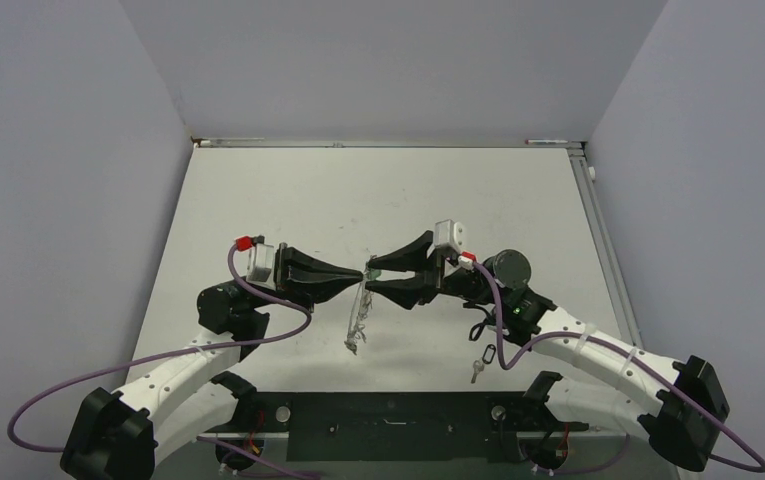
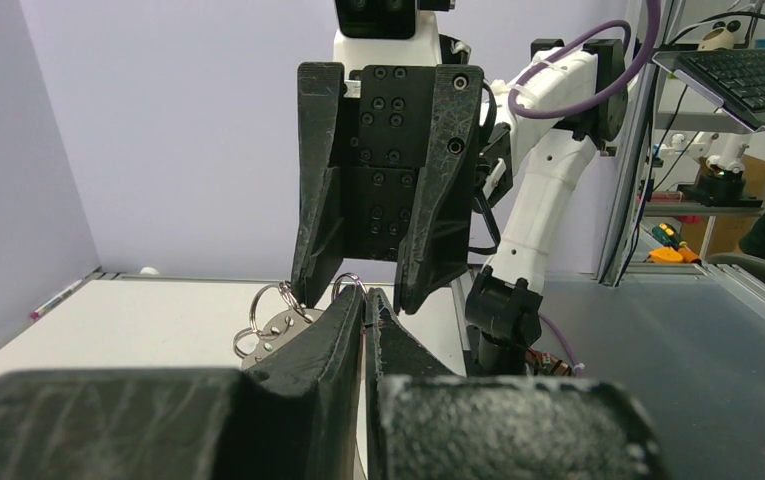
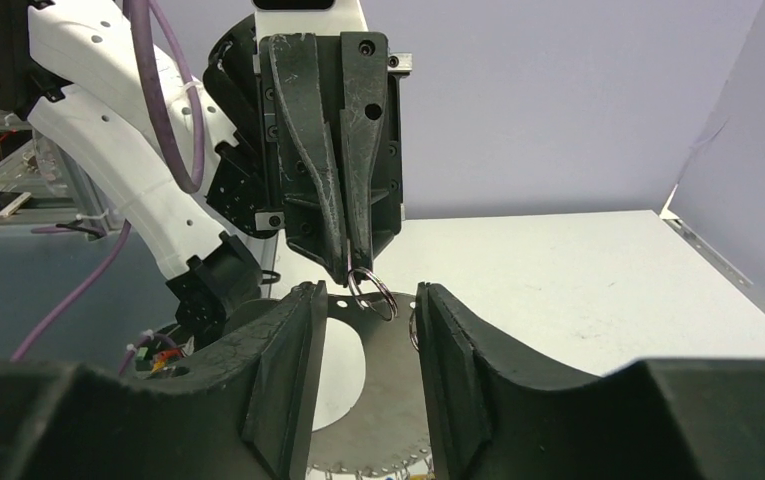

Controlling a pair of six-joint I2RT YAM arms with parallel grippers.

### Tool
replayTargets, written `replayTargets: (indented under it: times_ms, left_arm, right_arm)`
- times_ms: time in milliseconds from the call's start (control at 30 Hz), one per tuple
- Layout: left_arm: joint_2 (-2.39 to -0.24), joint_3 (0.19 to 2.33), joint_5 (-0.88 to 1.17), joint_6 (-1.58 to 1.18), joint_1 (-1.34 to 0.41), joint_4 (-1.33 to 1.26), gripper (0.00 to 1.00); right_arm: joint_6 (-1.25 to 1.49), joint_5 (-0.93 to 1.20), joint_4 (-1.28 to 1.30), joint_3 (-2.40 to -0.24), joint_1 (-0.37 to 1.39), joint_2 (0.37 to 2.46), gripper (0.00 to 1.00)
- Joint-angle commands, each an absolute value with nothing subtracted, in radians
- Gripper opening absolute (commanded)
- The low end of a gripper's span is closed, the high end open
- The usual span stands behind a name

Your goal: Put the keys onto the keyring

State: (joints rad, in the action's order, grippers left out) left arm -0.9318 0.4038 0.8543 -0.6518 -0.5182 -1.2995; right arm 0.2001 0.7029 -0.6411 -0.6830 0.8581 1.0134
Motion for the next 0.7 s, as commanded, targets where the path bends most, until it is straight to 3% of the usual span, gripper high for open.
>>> replayTargets:
  times_ms: [0,333,667]
  left_arm:
    - [-0.93,0.419,0.854,-0.666,-0.526,-1.381,0.0]
    - [-0.925,0.419,0.856,-0.657,-0.528,-1.365,0.0]
    - [-0.908,0.416,0.83,-0.623,-0.528,-1.317,0.0]
  right_arm:
    - [0.175,0.719,-0.678,-0.727,0.861,1.027,0.37]
    - [0.167,0.746,-0.669,-0.736,0.862,1.043,0.06]
    - [0.166,0.685,-0.644,-0.743,0.862,1.021,0.05]
